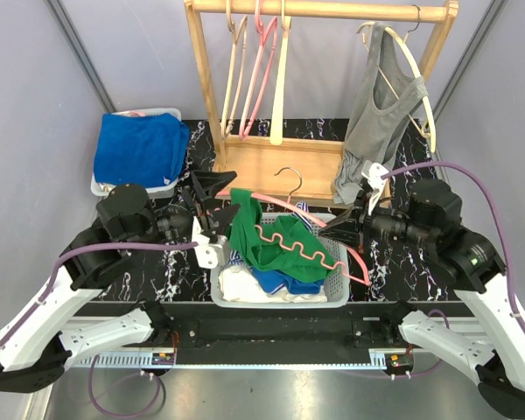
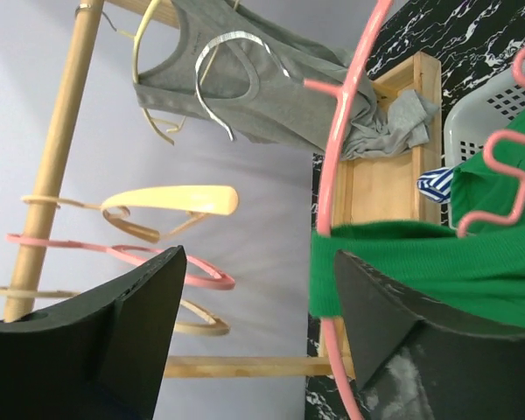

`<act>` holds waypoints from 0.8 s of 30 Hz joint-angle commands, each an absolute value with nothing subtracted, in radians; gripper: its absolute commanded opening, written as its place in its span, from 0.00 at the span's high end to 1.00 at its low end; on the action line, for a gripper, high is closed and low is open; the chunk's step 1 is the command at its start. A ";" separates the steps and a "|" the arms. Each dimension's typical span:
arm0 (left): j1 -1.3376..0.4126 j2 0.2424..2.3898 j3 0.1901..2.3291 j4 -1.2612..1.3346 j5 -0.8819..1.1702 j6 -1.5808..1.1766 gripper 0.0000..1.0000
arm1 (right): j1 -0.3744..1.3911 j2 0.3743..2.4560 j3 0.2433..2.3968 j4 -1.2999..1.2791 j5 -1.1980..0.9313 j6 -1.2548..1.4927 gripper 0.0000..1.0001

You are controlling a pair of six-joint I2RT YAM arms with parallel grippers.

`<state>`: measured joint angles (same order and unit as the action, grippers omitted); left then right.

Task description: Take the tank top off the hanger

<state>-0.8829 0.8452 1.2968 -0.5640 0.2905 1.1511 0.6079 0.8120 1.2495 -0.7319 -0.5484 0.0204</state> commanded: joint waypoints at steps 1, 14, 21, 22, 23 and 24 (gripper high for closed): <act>-0.855 0.804 1.241 -0.508 0.299 1.105 0.38 | 0.607 0.793 1.330 -0.727 -0.508 0.005 1.00; -0.805 0.770 1.167 -0.420 0.371 0.862 0.45 | 0.607 0.821 1.338 -0.709 -0.572 0.006 1.00; -0.802 0.781 1.164 -0.431 0.380 0.865 0.59 | 0.607 0.810 1.342 -0.700 -0.581 0.014 1.00; -0.802 0.781 1.157 -0.433 0.380 0.868 0.59 | 0.607 0.808 1.342 -0.699 -0.584 0.012 1.00; -0.802 0.779 1.154 -0.431 0.379 0.870 0.59 | 0.606 0.807 1.344 -0.698 -0.584 0.014 1.00; -0.801 0.781 1.149 -0.431 0.377 0.874 0.59 | 0.607 0.807 1.345 -0.696 -0.589 0.015 1.00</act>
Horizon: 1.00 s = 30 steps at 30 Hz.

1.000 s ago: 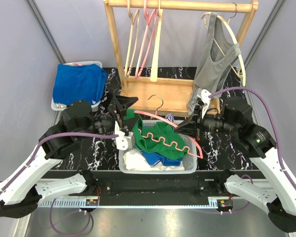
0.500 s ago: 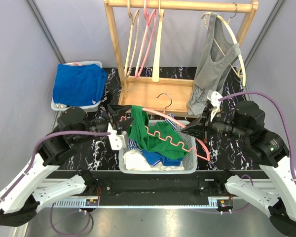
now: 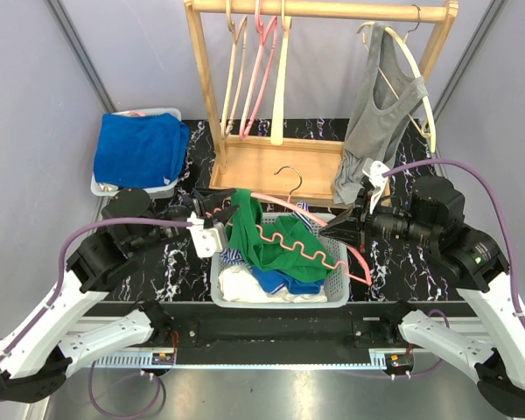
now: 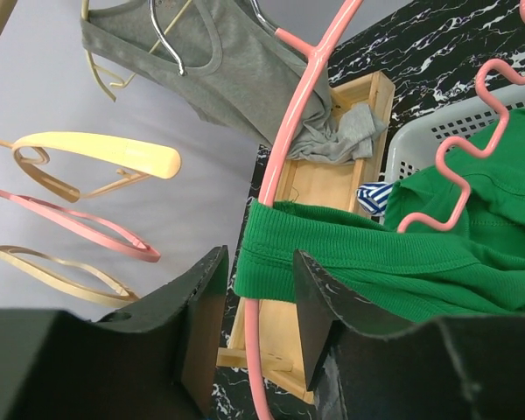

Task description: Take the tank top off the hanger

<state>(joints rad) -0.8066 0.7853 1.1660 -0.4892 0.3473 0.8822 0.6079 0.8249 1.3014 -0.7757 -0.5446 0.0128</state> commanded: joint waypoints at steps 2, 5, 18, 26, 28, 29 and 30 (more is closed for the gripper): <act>-0.801 0.782 1.147 -0.423 0.367 0.877 0.59 | 0.607 0.807 1.345 -0.696 -0.592 0.017 1.00; -0.801 0.787 1.141 -0.417 0.357 0.900 0.60 | 0.607 0.808 1.339 -0.690 -0.604 0.021 1.00; -0.796 0.784 1.132 -0.402 0.342 0.896 1.00 | 0.607 0.792 1.331 -0.689 -0.609 0.031 1.00; -0.772 0.755 1.131 -0.399 0.325 0.890 1.00 | 0.607 0.782 1.341 -0.738 -0.571 0.012 1.00; -0.758 0.739 1.132 -0.397 0.318 0.884 1.00 | 0.607 0.770 1.339 -0.756 -0.557 0.011 1.00; -0.752 0.733 1.131 -0.397 0.314 0.877 1.00 | 0.606 0.766 1.339 -0.764 -0.552 0.008 1.00; -0.746 0.721 1.129 -0.397 0.311 0.874 1.00 | 0.607 0.761 1.339 -0.779 -0.548 0.008 1.00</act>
